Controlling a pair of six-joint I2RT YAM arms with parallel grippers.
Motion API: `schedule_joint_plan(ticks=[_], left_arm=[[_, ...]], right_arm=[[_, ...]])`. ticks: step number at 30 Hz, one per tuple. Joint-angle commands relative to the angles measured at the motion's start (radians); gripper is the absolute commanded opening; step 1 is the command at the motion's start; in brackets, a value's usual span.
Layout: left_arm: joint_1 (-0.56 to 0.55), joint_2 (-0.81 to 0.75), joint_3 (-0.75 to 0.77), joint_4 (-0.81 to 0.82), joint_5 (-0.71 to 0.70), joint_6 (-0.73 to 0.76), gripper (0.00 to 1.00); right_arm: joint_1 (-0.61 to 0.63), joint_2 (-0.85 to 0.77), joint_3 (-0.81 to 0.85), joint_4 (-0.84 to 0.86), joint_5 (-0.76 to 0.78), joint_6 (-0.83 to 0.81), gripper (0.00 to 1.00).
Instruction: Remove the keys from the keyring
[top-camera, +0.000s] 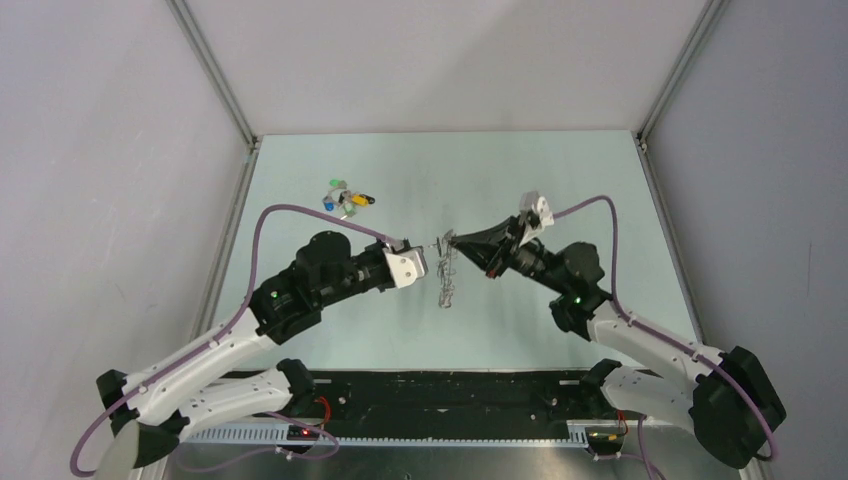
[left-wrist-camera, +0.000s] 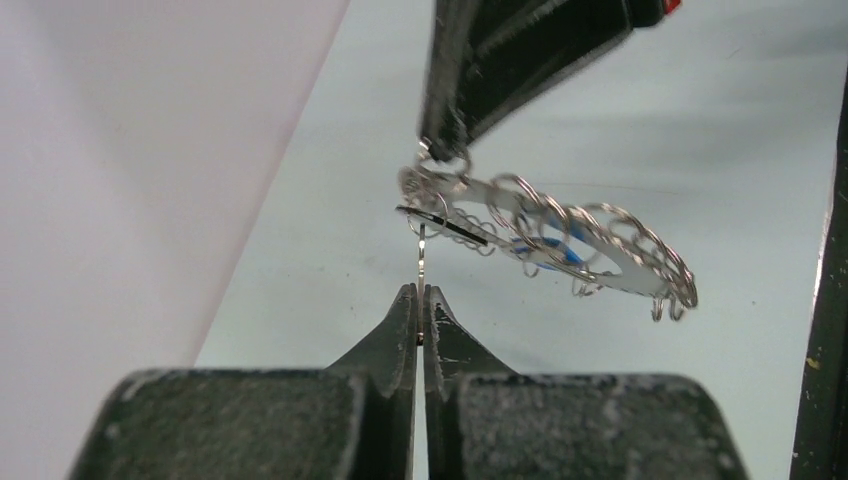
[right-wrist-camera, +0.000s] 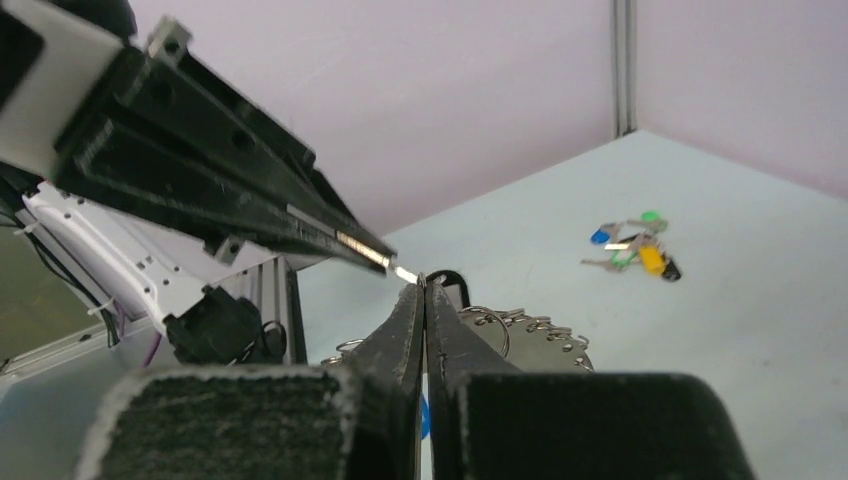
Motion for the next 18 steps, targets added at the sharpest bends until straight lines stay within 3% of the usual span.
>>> schedule_joint_plan(ticks=[1,10,18], left_arm=[[0.025,0.026,0.001,0.102,-0.019,-0.127,0.06],[0.103,-0.025,-0.113,0.382,0.058,-0.486,0.52],[0.128,-0.046,-0.173,0.514,0.161,-0.529,0.56]], right_arm=[[-0.094,0.008,0.175,-0.045,-0.16,0.06,0.0],[-0.286,0.097,0.359,-0.075,-0.501,0.25,0.0],[-0.353,0.169,0.411,0.03,-0.724,0.385,0.0]])
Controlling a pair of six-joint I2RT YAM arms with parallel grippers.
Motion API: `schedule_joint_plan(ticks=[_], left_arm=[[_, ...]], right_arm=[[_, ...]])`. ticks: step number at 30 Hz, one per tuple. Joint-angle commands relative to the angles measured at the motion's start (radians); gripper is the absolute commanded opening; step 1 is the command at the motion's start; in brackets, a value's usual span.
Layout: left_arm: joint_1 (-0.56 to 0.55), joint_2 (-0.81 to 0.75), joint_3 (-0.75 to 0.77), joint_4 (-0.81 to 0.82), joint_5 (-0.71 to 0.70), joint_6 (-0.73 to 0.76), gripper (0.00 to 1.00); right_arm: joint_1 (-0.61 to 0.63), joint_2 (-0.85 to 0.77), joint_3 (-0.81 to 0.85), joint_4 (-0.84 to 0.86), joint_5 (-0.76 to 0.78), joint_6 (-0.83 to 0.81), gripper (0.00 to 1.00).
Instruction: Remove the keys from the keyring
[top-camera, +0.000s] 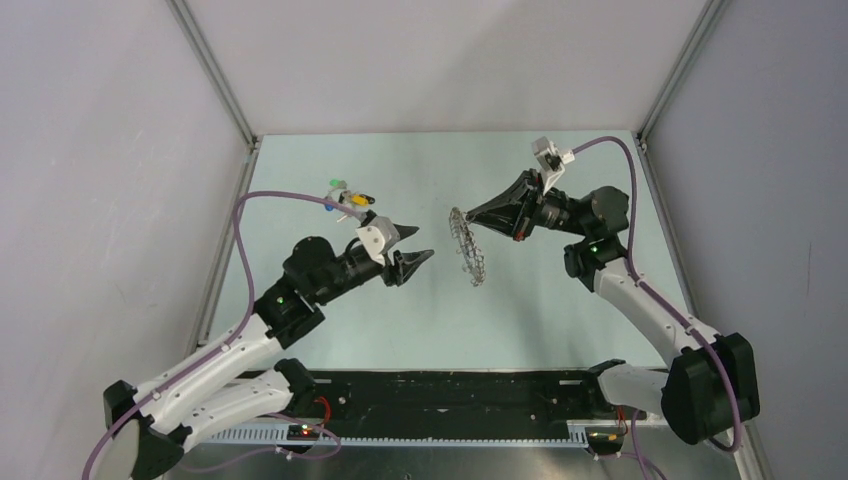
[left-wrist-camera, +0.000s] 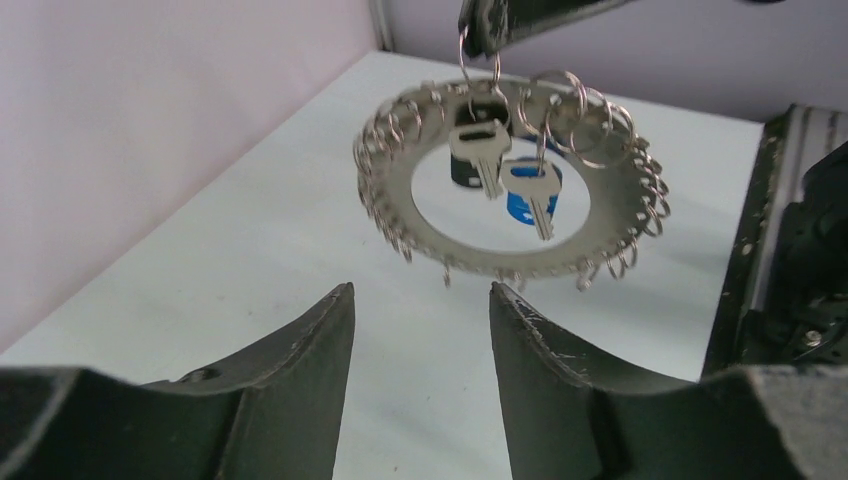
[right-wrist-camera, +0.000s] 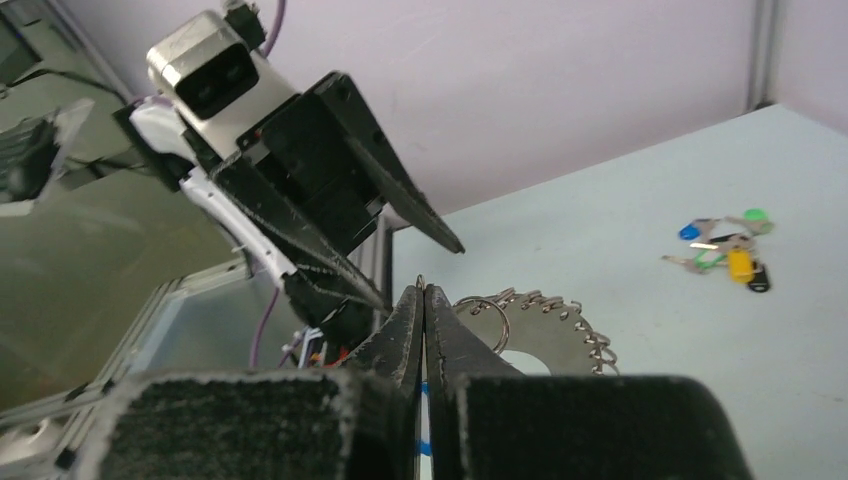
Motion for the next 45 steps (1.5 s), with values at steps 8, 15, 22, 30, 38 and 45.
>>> schedule_joint_plan(ticks=[8,15,22,30,38,45], left_arm=[[0.014,0.014,-0.022,0.217,0.205,-0.068,0.56],[0.015,0.057,-0.038,0.285,0.272,-0.074,0.55],[0.012,0.111,-0.042,0.331,0.269,-0.071,0.54],[0.012,0.196,-0.014,0.379,0.312,-0.089,0.54],[0.011,0.264,0.016,0.418,0.346,-0.114,0.53],[0.012,0.307,0.051,0.446,0.363,-0.12,0.51]], right_arm=[[-0.026,0.109,0.065,0.408,-0.269,0.341,0.0],[-0.027,0.182,0.086,0.633,-0.293,0.505,0.0],[-0.027,0.193,0.096,0.62,-0.308,0.482,0.0],[-0.029,0.215,0.111,0.616,-0.32,0.476,0.0],[-0.028,0.231,0.126,0.59,-0.326,0.457,0.0],[-0.022,0.237,0.127,0.589,-0.338,0.452,0.0]])
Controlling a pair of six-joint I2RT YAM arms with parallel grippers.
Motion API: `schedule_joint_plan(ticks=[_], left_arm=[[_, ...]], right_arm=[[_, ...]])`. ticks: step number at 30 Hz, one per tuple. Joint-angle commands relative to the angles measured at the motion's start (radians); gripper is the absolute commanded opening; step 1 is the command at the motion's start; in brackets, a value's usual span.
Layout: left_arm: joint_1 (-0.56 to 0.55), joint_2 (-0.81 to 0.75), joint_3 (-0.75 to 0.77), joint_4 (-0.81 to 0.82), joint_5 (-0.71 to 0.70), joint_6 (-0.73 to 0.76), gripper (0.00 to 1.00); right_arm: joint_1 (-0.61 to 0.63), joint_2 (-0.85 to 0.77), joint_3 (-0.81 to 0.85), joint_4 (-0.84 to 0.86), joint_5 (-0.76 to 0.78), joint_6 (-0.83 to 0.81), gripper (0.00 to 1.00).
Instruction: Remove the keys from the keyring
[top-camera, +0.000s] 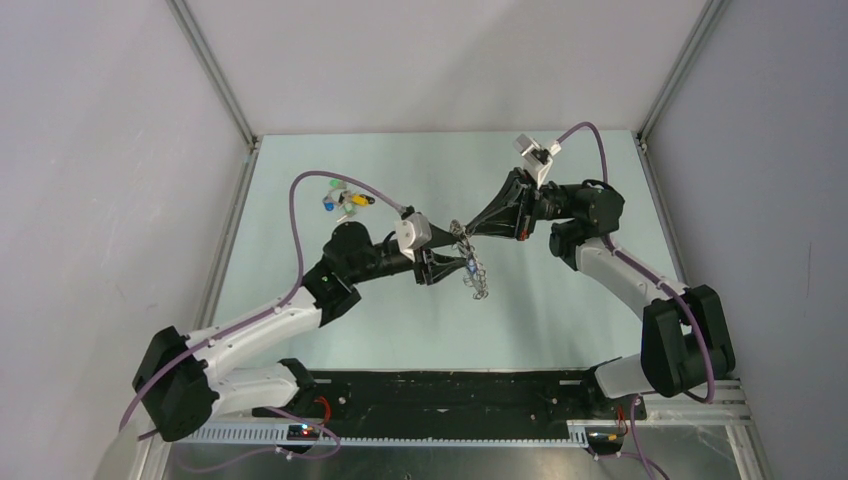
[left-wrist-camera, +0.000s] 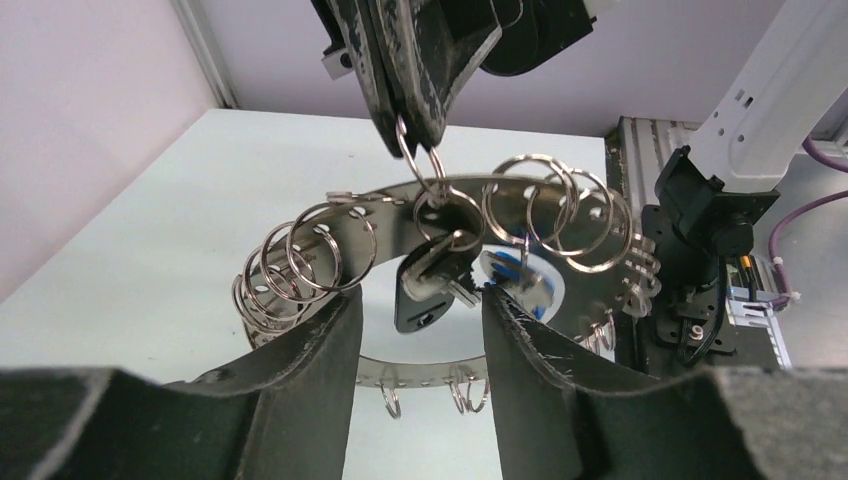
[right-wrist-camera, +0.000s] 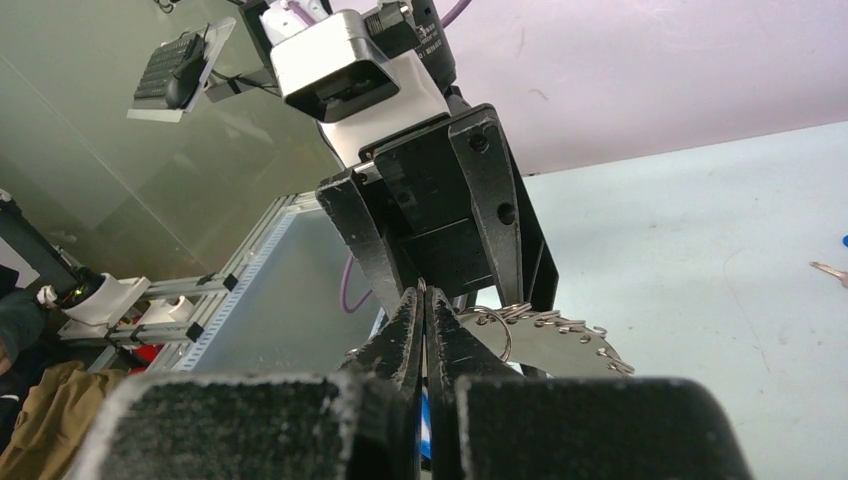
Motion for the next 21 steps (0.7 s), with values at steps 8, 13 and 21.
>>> schedule_joint_plan(ticks=[8,13,21], left_arm=[[0.003,0.018,0.07,0.08,0.052,-0.038,0.45],[0.003,0.017,0.075,0.082,0.06,-0.051,0.28],[0.005,0.005,0.077,0.082,0.065,-0.062,0.01]], right_arm=[[-0.001,-0.001,0.043,0.012,-0.007,-0.029,0.0],[0.0,-0.008,0.043,-0.03,-0.009,-0.061,0.0],[-0.004,-0.041,0.043,-0.159,0.01,-0.156,0.0]])
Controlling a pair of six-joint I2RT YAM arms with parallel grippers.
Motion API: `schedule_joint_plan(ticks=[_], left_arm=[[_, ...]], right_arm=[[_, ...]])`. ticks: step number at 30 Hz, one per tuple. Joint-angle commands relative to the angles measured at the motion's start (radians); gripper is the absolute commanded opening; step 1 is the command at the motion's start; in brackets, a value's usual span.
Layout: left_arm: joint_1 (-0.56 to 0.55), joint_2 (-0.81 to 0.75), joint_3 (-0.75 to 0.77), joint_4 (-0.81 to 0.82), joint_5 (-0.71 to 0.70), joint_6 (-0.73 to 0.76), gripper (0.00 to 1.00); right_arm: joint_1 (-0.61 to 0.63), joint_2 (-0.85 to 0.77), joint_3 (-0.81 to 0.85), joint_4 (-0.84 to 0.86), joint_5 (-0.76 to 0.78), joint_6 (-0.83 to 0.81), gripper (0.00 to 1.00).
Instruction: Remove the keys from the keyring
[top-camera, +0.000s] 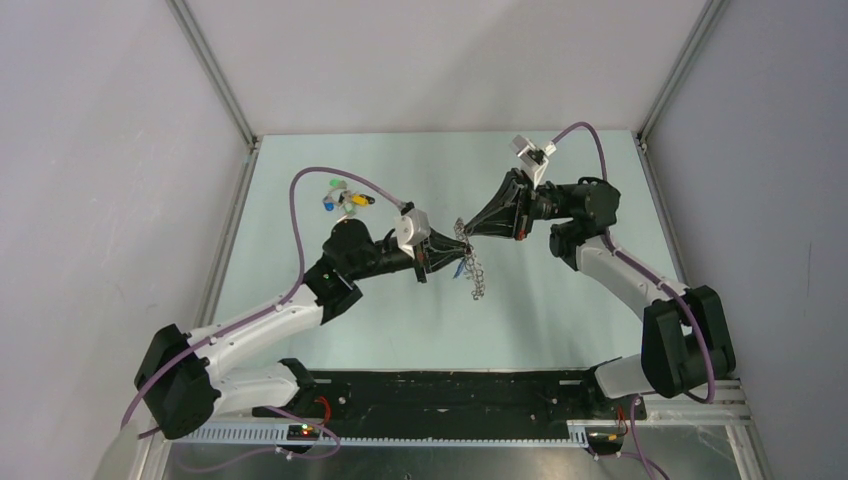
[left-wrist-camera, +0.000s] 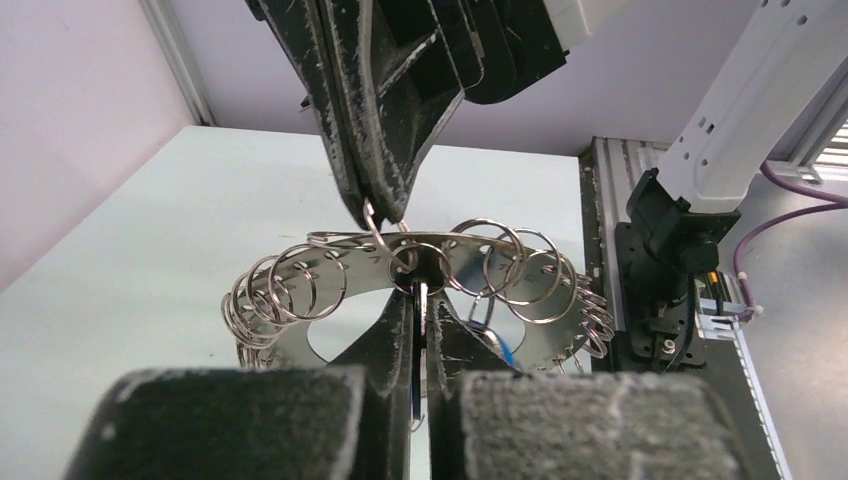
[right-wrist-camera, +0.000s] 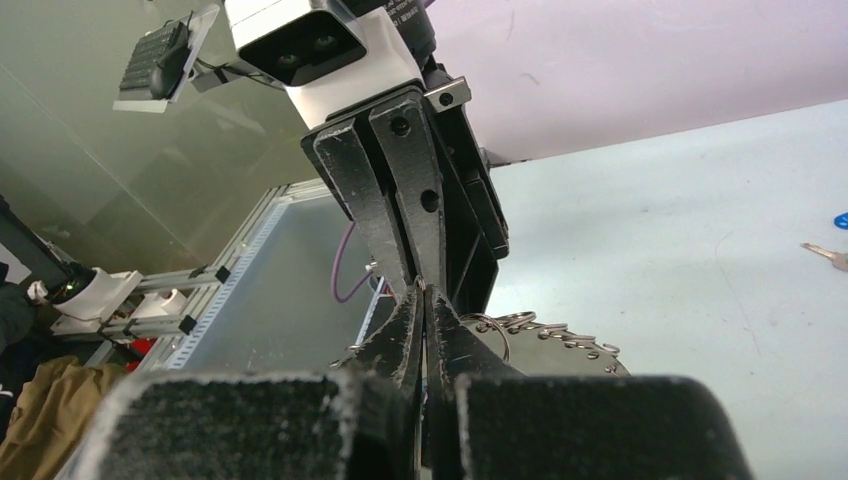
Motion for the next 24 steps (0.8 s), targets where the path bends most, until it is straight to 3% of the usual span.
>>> schedule_joint_plan(ticks=[1,4,6,9,13,19,24], left_arm=[[0.004,-0.024,0.044,0.046,0.018,-0.01,0.0],[0.007,-0.054,0.029,0.03,-0.017,-0.029,0.0],[0.013,-0.076,0.042,-0.036,-0.05,-0.035,0.0],[0.017,-0.094,0.108,-0.295,-0.131,0.005,0.0],[0.02,-0.063,0.254,-0.653,-0.21,0.09,0.0],[0.021,-0.02,0.45,-0.986,-0.248,0.254,0.0],[0.019,-0.008,0.506,-1.068,-0.334,0.372,0.0]], right_arm=[[-0.005,-0.049,0.043,-0.095,0.027,-0.109,0.0],[-0.011,-0.097,0.042,-0.277,0.068,-0.22,0.0],[-0.01,-0.142,0.043,-0.449,0.118,-0.415,0.0],[0.001,-0.214,0.043,-0.77,0.246,-0.641,0.0],[0.051,-0.295,0.039,-1.016,0.365,-0.877,0.0],[0.166,-0.359,-0.041,-1.099,0.474,-1.013,0.0],[0.205,-0.376,-0.095,-1.046,0.544,-0.991,0.0]])
